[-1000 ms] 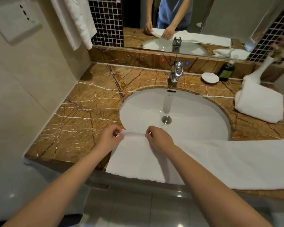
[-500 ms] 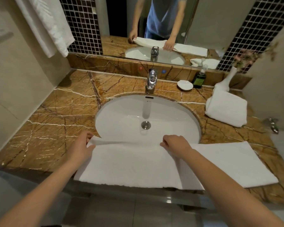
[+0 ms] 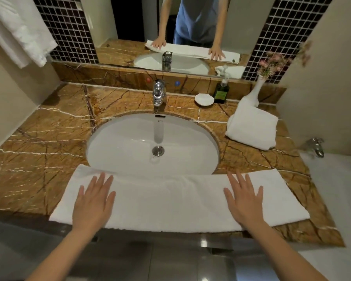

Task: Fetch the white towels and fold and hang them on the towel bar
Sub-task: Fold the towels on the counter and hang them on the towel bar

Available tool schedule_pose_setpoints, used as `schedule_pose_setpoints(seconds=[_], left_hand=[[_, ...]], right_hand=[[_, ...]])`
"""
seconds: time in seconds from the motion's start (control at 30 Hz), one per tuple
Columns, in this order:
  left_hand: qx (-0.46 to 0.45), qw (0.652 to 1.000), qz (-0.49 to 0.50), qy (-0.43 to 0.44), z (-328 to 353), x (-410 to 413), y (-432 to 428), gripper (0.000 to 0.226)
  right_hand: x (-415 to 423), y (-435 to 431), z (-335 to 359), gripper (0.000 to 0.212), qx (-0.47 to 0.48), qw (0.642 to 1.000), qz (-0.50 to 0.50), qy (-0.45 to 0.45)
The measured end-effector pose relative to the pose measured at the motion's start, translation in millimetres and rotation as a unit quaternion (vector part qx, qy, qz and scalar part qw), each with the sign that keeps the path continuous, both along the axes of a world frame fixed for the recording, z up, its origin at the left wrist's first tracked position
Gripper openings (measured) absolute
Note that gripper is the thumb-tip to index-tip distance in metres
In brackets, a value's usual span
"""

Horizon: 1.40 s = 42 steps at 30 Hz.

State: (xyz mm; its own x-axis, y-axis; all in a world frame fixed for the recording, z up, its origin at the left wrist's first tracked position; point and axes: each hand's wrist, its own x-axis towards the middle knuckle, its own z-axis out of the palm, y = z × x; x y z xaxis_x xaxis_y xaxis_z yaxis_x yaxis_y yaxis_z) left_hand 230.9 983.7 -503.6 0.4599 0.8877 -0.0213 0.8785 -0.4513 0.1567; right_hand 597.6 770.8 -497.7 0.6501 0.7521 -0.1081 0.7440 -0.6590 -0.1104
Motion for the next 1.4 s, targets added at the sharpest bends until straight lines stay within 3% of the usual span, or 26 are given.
schedule_pose_setpoints(seconds=[0.17, 0.3, 0.37, 0.43, 0.57, 1.1, 1.2, 1.3, 1.33, 1.4], left_hand=[[-0.003, 1.0, -0.013, 0.02, 21, 29, -12, 0.056], [0.009, 0.994, -0.095, -0.045, 36, 102, -61, 0.056], [-0.027, 0.992, -0.112, -0.052, 34, 132, -83, 0.054], [-0.06, 0.992, -0.107, -0.025, 24, 145, -95, 0.058], [-0.03, 0.993, -0.113, -0.002, 8, 139, -95, 0.072], [-0.065, 0.997, -0.042, 0.023, 3, 147, -123, 0.062], [-0.068, 0.998, 0.005, 0.01, 7, 150, -128, 0.065], [-0.045, 0.986, 0.137, -0.079, 18, 157, -154, 0.053], [-0.068, 0.969, 0.203, -0.125, 24, 161, -165, 0.052], [-0.124, 0.888, 0.368, -0.246, 44, 172, -185, 0.06]], right_hand=[[-18, 7, 13, 0.059, 0.011, 1.0, -0.003, 0.002], [-77, 32, 25, 0.058, 0.059, 0.988, 0.138, 0.023], [-99, 41, 20, 0.057, 0.049, 0.985, 0.163, 0.041], [-107, 44, 10, 0.061, 0.039, 0.986, 0.153, 0.051], [-101, 38, -1, 0.064, 0.027, 0.99, 0.131, 0.035], [-56, -4, -5, 0.073, 0.007, 1.0, 0.022, 0.019], [-53, 3, 12, 0.071, -0.054, 0.997, 0.049, 0.035], [-42, 28, 44, 0.056, -0.052, 0.99, 0.129, 0.034], [-39, 41, 53, 0.051, -0.041, 0.983, 0.178, 0.037], [-35, 74, 68, 0.044, -0.061, 0.961, 0.261, 0.067]])
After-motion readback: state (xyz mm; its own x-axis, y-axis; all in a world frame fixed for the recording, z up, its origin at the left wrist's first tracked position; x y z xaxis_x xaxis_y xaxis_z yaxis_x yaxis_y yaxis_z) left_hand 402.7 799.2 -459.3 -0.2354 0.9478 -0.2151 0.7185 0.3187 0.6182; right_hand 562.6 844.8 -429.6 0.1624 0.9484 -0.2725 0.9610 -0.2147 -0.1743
